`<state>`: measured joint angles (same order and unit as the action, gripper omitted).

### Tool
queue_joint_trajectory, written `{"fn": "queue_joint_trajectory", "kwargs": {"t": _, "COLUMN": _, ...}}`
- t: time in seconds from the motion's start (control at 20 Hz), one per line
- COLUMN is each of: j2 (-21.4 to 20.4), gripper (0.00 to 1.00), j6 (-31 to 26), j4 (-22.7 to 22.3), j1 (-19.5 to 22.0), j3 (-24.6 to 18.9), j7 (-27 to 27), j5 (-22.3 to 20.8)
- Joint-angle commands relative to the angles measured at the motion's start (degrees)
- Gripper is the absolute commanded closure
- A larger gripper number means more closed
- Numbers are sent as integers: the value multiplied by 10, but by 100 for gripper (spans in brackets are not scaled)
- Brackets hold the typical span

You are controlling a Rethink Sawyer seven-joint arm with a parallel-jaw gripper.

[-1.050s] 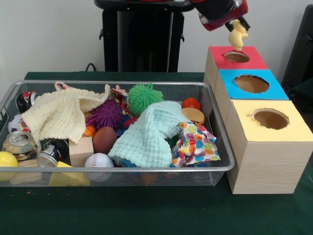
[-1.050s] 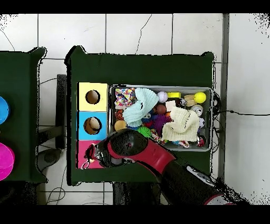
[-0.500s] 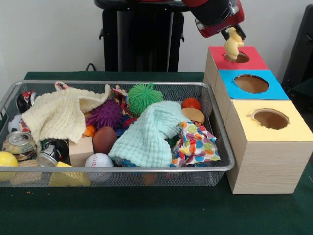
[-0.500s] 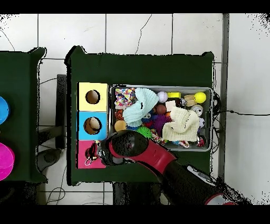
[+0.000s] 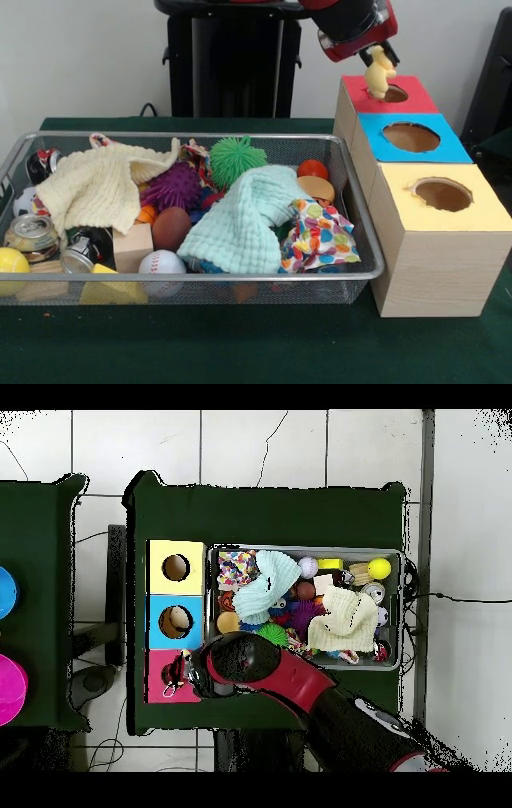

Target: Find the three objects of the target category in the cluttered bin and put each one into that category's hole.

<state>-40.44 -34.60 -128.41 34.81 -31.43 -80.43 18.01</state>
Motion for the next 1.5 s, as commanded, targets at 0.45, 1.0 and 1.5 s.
{"fn": "queue_joint_trajectory", "kwargs": {"t": 0.45, "j2": 17, "gripper": 100, "j6": 43, "j4": -4, "j1": -3, "j3": -23, "j7": -68, "j5": 4}}
{"fn": "queue_joint_trajectory", "kwargs": {"t": 1.0, "j2": 27, "gripper": 100, "j6": 49, "j4": -12, "j1": -10, "j3": 1, "j7": -66, "j5": -17}}
{"fn": "queue_joint_trajectory", "kwargs": {"t": 1.5, "j2": 76, "gripper": 100, "j6": 51, "j4": 24, "j1": -33, "j3": 18, "j7": -62, "j5": -35}}
